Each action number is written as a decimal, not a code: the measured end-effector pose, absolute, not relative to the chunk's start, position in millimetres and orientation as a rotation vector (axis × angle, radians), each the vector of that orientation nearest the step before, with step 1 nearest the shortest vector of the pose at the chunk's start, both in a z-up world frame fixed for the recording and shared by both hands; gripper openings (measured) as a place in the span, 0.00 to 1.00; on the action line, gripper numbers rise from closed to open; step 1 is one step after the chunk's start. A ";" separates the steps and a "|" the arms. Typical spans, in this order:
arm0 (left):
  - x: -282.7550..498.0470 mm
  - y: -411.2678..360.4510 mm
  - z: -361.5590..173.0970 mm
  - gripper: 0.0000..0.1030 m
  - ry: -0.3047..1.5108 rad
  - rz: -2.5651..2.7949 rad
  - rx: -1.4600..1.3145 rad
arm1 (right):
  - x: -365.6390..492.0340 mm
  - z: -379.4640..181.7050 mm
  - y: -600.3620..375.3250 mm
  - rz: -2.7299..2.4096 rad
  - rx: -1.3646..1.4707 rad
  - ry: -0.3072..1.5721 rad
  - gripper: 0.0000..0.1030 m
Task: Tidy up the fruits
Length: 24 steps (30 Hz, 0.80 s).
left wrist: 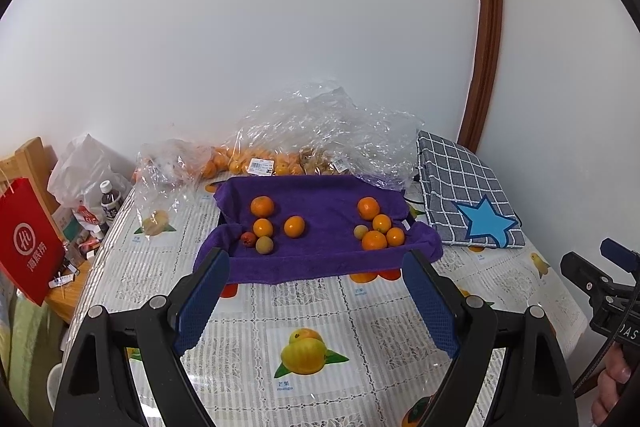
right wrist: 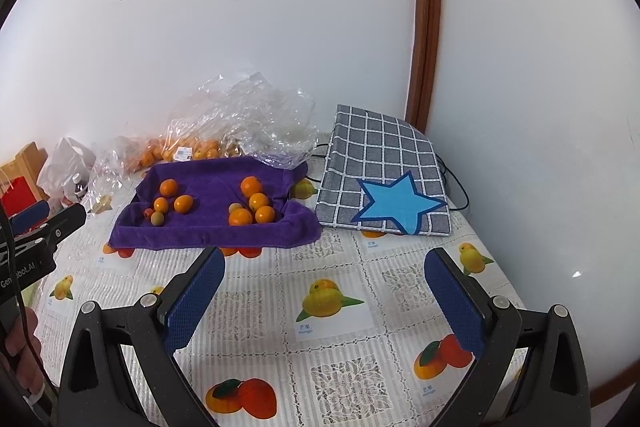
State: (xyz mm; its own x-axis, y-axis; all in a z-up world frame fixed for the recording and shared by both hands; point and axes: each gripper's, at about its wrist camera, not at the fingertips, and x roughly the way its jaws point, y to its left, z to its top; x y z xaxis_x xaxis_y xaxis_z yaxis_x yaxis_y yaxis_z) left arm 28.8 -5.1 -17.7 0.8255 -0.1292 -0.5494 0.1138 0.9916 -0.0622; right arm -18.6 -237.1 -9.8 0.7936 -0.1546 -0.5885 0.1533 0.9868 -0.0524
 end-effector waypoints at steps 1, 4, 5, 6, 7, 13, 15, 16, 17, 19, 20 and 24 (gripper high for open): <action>29.0 -4.3 -17.9 0.85 0.587 -0.128 -0.029 | -18.4 -9.9 -236.5 -0.165 -0.003 0.633 0.96; 29.5 -3.1 -18.4 0.85 0.590 -0.124 -0.031 | -18.2 -9.8 -235.7 -0.165 -0.004 0.635 0.96; 29.1 -2.4 -18.8 0.85 0.589 -0.123 -0.033 | -18.3 -9.9 -235.3 -0.166 -0.006 0.635 0.96; 28.9 -1.9 -18.9 0.85 0.588 -0.123 -0.033 | -18.5 -10.0 -234.5 -0.164 -0.007 0.634 0.96; 29.1 -1.6 -19.1 0.85 0.588 -0.123 -0.032 | -18.6 -10.0 -234.0 -0.164 -0.008 0.634 0.96; 31.7 -0.2 -19.9 0.85 0.593 -0.121 -0.029 | -19.1 -10.5 -233.5 -0.165 -0.009 0.636 0.96; 32.1 0.1 -19.7 0.85 0.595 -0.121 -0.029 | -18.5 -10.7 -233.1 -0.163 -0.009 0.637 0.96; 31.8 0.1 -19.6 0.85 0.596 -0.121 -0.027 | -18.2 -11.0 -232.6 -0.162 -0.009 0.638 0.96; 31.2 -0.2 -19.2 0.85 0.595 -0.118 -0.023 | -18.5 -11.1 -232.3 -0.161 -0.009 0.638 0.96; 29.9 -0.5 -18.4 0.85 0.591 -0.116 -0.019 | -17.8 -10.8 -231.8 -0.161 -0.010 0.639 0.96; 29.1 -0.8 -17.9 0.85 0.588 -0.115 -0.017 | -18.1 -10.8 -231.9 -0.160 -0.009 0.637 0.96; 27.8 -1.4 -16.5 0.85 0.587 -0.115 -0.015 | -18.3 -10.5 -232.5 -0.158 -0.006 0.635 0.96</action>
